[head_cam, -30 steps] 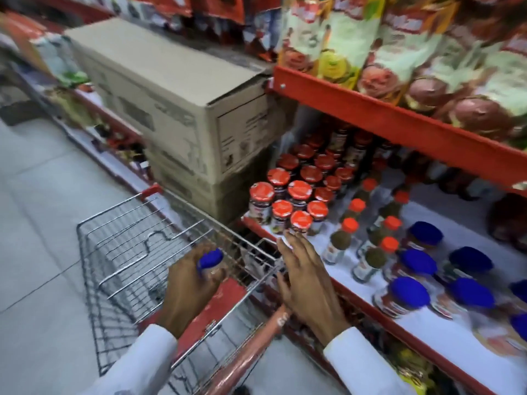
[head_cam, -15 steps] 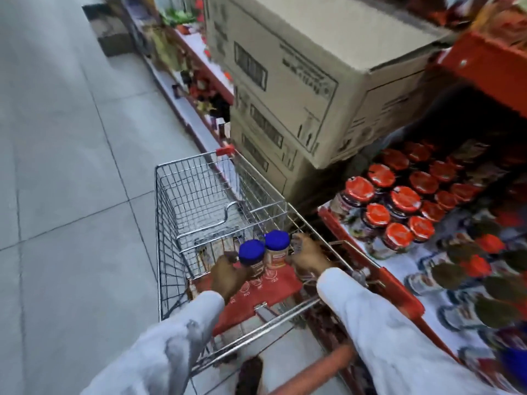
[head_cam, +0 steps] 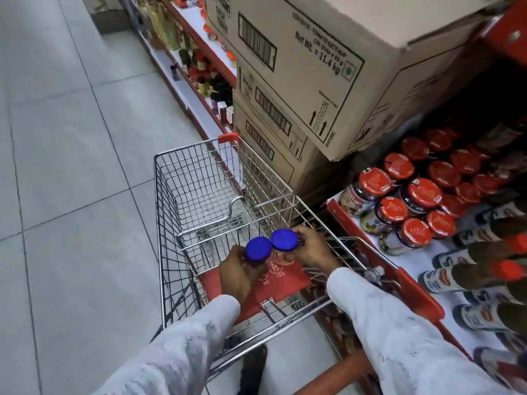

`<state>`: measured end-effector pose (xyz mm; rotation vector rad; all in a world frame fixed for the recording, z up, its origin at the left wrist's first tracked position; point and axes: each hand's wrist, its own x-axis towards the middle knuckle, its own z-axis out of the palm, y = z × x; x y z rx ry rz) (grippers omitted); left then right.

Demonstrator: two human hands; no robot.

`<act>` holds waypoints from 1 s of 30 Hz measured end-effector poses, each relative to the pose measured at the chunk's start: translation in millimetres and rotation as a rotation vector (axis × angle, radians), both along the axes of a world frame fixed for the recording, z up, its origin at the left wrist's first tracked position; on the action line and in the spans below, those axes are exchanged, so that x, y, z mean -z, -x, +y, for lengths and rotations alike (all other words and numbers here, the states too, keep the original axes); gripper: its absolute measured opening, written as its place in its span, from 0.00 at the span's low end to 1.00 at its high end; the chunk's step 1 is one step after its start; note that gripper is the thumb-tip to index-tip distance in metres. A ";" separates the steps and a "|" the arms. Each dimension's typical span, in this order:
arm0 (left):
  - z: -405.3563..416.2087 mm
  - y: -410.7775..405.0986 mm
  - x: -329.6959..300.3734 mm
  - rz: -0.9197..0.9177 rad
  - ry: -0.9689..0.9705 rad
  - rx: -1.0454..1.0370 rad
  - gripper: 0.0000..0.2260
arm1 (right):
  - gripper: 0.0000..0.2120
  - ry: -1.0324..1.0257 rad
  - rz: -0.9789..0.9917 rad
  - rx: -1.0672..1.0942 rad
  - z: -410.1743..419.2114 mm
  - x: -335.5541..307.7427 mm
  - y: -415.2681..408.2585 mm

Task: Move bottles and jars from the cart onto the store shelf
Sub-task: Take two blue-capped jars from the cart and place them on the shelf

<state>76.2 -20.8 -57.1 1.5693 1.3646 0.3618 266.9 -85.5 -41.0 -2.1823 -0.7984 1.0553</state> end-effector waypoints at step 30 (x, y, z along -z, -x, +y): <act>-320.1 -145.6 -212.8 -0.560 0.050 1.029 0.27 | 0.24 -0.630 -0.333 0.960 -499.2 -214.5 22.1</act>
